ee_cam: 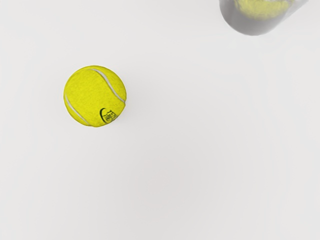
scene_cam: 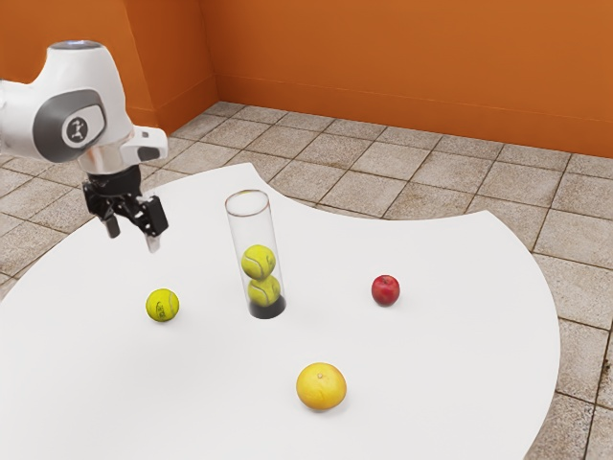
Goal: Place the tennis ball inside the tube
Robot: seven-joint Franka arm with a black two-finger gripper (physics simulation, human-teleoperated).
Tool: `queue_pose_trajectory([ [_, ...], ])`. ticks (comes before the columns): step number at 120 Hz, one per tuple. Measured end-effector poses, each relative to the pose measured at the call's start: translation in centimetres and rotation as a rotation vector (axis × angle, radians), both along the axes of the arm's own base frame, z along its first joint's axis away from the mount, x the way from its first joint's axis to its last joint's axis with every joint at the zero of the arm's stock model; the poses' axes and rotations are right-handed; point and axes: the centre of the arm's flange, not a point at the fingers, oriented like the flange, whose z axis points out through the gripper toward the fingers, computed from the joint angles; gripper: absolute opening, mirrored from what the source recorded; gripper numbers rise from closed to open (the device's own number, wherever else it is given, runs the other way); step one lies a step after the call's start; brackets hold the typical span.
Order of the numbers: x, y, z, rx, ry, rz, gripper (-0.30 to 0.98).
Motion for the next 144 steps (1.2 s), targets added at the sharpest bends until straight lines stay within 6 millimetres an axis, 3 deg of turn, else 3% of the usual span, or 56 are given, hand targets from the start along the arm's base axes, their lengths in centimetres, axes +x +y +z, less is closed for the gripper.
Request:
queue_pose_trajectory([
  [39,2.6,3.9,-10.2,-0.002,-0.013,-0.006,0.69],
  [74,4.1,7.2,-17.5,-0.019,0.005,-0.005,0.69],
  [104,6.4,8.1,-19.5,-0.055,-0.028,0.012,0.69],
  [144,7.5,9.2,-23.4,-0.072,0.004,0.013,0.69],
])
